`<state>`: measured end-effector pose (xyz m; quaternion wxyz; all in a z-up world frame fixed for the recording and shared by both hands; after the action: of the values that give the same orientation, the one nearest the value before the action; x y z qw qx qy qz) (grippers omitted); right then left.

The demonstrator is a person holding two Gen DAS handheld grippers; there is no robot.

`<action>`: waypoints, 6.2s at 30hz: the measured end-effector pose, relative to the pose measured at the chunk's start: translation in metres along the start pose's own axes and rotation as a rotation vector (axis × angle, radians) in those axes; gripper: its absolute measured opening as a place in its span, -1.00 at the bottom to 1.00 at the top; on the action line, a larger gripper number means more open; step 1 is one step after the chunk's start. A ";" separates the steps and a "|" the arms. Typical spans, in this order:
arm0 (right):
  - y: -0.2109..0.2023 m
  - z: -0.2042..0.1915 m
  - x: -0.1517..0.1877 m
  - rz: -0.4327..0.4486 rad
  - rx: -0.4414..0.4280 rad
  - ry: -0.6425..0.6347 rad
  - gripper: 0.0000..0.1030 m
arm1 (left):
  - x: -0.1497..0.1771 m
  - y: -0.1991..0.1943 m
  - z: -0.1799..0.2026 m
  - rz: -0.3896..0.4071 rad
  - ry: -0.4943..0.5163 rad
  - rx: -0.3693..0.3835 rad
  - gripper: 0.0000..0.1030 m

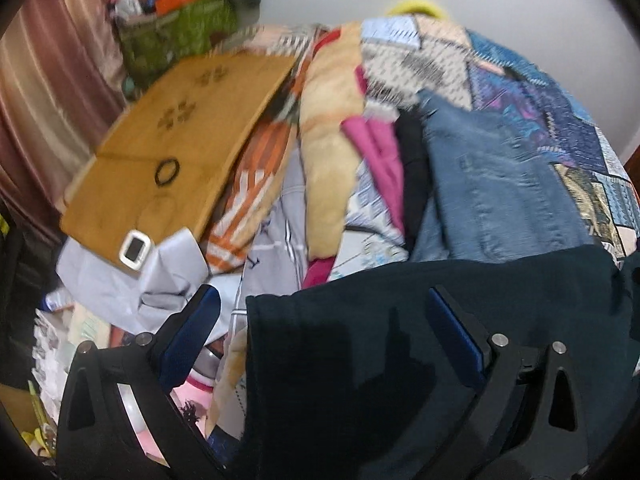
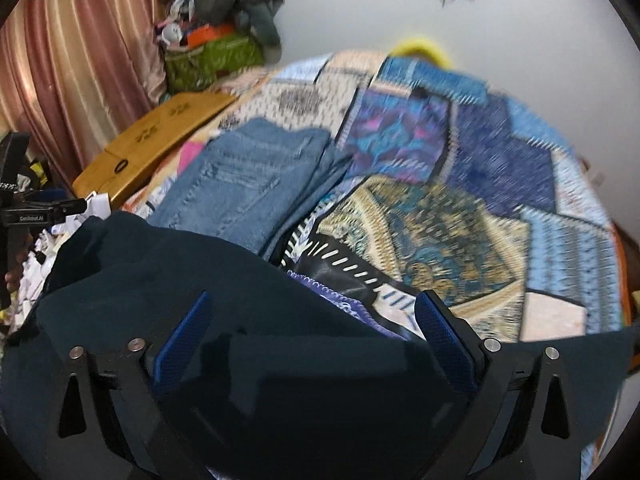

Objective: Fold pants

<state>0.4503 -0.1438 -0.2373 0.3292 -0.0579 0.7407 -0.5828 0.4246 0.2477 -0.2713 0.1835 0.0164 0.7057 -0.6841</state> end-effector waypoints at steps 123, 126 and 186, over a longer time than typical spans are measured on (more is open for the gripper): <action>-0.105 -0.145 0.197 0.062 -0.115 0.042 -0.88 | 0.211 -0.119 -0.090 0.075 -0.171 0.050 -1.00; -0.099 -0.148 0.205 0.034 -0.104 0.025 -0.80 | 0.213 -0.118 -0.080 0.062 -0.155 0.057 -0.96; -0.203 0.148 0.237 0.159 0.145 0.631 -0.80 | 0.136 -0.101 0.254 0.027 0.486 0.058 0.82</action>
<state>0.2878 -0.4414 -0.1696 0.1312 0.2069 0.7649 -0.5958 0.3306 -0.0364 -0.2119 0.0167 0.1952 0.7089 -0.6775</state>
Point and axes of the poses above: each gripper's, at about its wrist camera, not at the fingertips, and y roughly the way its jaws point, z to its right, x to its underside, the point moved 2 cm from there along y, roughly the way its jaws point, and after that the axes turned 12 degrees about -z, right-handed, at the moved point
